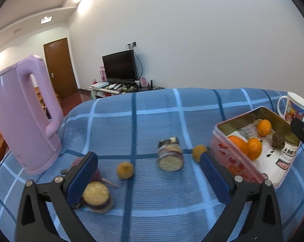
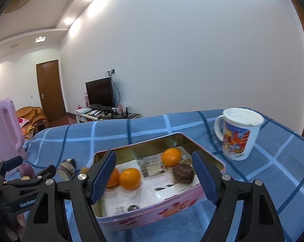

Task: Organize fruits
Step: 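Withdraw both open tools from the tin toward the remaining fruit, then grasp the small yellow fruit with the right tool while the left tool moves toward the cut cylinder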

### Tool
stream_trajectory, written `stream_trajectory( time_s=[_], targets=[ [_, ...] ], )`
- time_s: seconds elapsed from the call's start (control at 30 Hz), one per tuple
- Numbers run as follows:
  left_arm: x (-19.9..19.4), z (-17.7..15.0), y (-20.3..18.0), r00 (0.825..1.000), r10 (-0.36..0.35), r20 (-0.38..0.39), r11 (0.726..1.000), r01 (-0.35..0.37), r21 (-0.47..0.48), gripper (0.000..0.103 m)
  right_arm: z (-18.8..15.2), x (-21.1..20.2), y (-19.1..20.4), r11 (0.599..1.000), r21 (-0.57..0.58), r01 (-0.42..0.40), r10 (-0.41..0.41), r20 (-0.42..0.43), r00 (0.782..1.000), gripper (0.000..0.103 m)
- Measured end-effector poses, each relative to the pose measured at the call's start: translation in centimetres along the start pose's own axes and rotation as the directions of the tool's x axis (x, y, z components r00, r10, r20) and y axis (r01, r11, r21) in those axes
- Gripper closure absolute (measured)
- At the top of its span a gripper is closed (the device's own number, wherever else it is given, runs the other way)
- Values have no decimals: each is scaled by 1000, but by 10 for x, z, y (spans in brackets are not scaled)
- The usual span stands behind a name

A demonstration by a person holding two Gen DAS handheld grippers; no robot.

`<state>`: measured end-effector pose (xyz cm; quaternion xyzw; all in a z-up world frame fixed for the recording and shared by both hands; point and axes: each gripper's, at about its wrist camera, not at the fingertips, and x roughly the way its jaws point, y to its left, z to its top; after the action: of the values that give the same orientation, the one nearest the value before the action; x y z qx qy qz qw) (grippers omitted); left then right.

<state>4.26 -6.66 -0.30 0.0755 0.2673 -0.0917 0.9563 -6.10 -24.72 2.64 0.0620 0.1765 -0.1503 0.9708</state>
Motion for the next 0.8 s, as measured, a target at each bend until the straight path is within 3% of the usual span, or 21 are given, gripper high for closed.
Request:
stream_trajectory(
  time_s=[0.23,0.4,0.5,0.73,0.8],
  targets=[
    [8,-3,30,999,46,-18,999,-46,-3,0,-4,3,32,998,-32,-55,54,-24,998,25],
    [17,-3,54,989,139,-58,990,-140,-17,0,-6,18,62,992,-64,-105,99,-86,991,43],
    [20,-2,70,980,181,-83,981,-186,-54,0,-7,34,79,988,-52,-148,140,-142,980,55],
    [18,2,93,970,220,-101,966,-231,-115,0,-11,69,110,978,-33,-207,192,-258,947,59],
    [15,4,96,969,230,-92,963,-240,-121,0,-12,81,115,976,-20,-215,199,-301,933,66]
  ],
)
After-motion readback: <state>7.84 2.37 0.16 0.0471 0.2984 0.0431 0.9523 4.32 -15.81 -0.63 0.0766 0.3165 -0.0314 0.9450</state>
